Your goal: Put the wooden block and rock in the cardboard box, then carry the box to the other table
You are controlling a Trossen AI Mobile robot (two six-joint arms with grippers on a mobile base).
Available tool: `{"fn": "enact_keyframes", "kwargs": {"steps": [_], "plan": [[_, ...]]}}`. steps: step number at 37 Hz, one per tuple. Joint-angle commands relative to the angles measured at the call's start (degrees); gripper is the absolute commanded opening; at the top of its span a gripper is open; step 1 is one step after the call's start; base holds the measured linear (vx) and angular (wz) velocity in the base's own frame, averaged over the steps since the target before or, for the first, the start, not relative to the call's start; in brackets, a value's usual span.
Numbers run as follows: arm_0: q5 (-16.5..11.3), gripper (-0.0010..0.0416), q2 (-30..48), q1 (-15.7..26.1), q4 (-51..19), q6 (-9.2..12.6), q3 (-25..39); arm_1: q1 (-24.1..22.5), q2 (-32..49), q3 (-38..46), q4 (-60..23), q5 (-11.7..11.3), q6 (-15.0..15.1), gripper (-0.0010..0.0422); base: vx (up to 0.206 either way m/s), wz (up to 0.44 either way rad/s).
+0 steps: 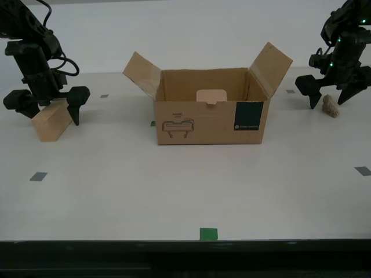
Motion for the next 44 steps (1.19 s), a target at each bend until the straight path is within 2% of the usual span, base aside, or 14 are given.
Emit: {"fn": "enact_keyframes", "kwargs": {"steps": [1,7,19,27,33,44], "plan": [[0.1,0.0366,0.1,0.0,-0.3,-0.6,-0.1,0.0,0.2,-0.2,-0.7,0.0,0.0,0.04,0.0,0.0],[0.0,0.037,0.1,0.0,-0.2,-0.6,-0.1,0.0,0.2,-0.2,-0.9,0.0,0.0,0.04,0.0,0.0],[0.0,0.032,0.1,0.0,-0.1,-0.5,-0.1,-0.1,0.2,-0.2,-1.7,0.0,-0.5,0.0388,0.0,0.0],[-0.1,0.0285,0.1,0.0,-0.2,-0.5,-0.1,-0.1,0.2,-0.2,-2.0,0.0,-0.7,0.0302,0.0,0.0],[-3.4,0.0263,0.1,0.0,-0.1,-0.2,-0.1,-0.1,0.2,-0.2,-2.0,0.1,-0.9,0.023,0.0,0.0],[-3.5,0.0206,0.1,0.0,0.2,-0.1,-0.1,-0.1,0.2,-0.2,-1.9,0.1,-1.1,0.0132,0.0,0.0]]}}
